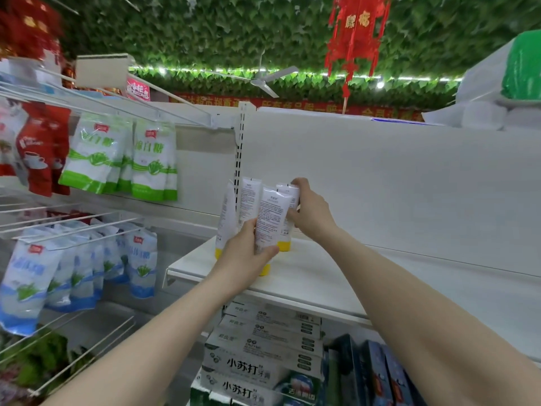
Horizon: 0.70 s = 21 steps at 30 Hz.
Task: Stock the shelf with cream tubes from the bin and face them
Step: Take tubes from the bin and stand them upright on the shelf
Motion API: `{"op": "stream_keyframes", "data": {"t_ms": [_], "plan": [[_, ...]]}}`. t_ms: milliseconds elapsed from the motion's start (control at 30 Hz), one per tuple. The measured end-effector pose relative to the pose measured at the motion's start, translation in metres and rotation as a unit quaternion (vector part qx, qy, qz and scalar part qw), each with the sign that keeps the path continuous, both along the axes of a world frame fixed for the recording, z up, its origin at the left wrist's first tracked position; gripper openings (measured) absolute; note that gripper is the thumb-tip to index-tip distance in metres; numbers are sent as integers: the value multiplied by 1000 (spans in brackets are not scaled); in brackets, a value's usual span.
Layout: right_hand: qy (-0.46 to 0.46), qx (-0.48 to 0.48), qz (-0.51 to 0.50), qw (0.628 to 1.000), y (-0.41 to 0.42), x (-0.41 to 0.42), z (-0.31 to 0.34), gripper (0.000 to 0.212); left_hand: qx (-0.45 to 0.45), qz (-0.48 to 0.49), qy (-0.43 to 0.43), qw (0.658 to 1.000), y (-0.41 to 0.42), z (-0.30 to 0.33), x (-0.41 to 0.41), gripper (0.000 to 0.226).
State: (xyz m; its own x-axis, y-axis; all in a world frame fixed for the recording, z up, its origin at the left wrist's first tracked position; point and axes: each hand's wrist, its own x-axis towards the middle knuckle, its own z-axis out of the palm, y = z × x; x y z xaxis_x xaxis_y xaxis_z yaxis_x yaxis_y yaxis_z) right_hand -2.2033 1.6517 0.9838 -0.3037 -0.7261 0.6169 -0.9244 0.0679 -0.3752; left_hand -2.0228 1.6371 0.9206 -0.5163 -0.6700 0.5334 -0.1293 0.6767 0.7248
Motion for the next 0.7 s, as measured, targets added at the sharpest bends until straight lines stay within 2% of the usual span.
{"op": "stream_keyframes", "data": {"t_ms": [167, 367, 500, 700], "plan": [[24, 5, -22, 999, 3, -7, 14, 30, -48, 49, -65, 996, -2, -3, 8, 43], [11, -11, -49, 999, -4, -4, 21, 17, -53, 73, -75, 993, -3, -1, 6, 41], [-1, -10, -50, 999, -6, -4, 21, 17, -49, 63, -65, 995, -2, 0, -2, 40], [62, 15, -74, 995, 2, -9, 20, 24, -42, 53, -77, 995, -4, -3, -6, 38]]}}
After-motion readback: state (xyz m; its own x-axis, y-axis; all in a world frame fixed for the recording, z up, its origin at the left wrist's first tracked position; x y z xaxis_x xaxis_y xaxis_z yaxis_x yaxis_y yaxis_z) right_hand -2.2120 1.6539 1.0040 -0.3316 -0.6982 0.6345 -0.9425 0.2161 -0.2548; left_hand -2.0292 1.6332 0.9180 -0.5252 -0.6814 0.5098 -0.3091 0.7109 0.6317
